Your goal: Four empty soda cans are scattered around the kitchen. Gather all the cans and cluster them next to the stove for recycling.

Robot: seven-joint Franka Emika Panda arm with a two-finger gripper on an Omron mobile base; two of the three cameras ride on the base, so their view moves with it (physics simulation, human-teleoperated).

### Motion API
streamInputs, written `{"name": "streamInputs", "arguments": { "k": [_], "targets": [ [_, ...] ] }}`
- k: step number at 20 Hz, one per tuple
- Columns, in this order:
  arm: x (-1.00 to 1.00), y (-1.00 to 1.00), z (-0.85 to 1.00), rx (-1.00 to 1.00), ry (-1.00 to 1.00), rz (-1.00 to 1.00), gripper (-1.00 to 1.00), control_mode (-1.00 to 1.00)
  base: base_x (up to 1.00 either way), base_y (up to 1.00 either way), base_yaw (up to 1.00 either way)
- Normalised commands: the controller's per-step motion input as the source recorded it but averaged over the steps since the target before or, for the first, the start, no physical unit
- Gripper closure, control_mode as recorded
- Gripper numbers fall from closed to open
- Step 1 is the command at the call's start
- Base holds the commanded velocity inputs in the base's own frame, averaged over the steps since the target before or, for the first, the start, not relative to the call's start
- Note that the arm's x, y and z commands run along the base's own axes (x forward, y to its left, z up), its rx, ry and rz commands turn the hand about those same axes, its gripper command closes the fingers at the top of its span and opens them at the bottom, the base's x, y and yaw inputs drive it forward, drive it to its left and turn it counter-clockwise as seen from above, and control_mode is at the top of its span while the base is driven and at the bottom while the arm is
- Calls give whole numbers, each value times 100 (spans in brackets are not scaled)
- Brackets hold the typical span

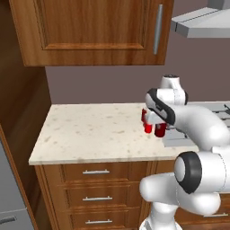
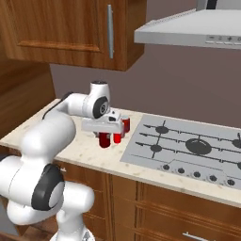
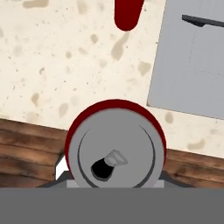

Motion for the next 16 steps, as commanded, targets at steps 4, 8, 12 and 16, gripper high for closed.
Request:
{"name": "streamInputs", "arguments": {
  "k": [4,8,12,16],
  "targets": [
    [29,22,-40,0,8,-2,100,-100,0,0,0],
    [27,3,-29,0,1,0,100,-100,0,0,0],
    [38,0,-27,0,0,-1,100,-100,0,0,0],
    [29,0,-25,0,0,0,100,-100,0,0,0]
  ]
}}
